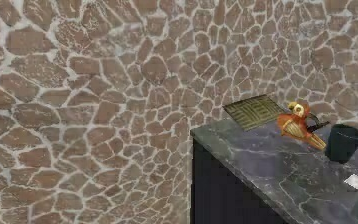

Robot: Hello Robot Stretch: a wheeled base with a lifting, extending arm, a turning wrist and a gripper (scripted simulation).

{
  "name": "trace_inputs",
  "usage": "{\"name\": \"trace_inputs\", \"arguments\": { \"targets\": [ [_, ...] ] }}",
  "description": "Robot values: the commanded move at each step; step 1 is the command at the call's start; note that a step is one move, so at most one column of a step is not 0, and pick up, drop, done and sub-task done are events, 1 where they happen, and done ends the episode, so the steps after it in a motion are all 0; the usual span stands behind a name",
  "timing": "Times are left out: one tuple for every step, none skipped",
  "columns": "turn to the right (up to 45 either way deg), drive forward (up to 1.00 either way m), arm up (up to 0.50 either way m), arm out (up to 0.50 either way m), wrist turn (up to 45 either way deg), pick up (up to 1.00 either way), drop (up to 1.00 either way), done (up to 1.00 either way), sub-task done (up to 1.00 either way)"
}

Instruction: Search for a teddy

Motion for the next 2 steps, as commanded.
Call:
{"name": "trace_inputs", "arguments": {
  "targets": [
    [45.0, 0.0, 0.0, 0.0, 0.0, 0.0, 0.0, 0.0, 0.0],
    [45.0, 0.0, 0.0, 0.0, 0.0, 0.0, 0.0, 0.0, 0.0]
  ]
}}
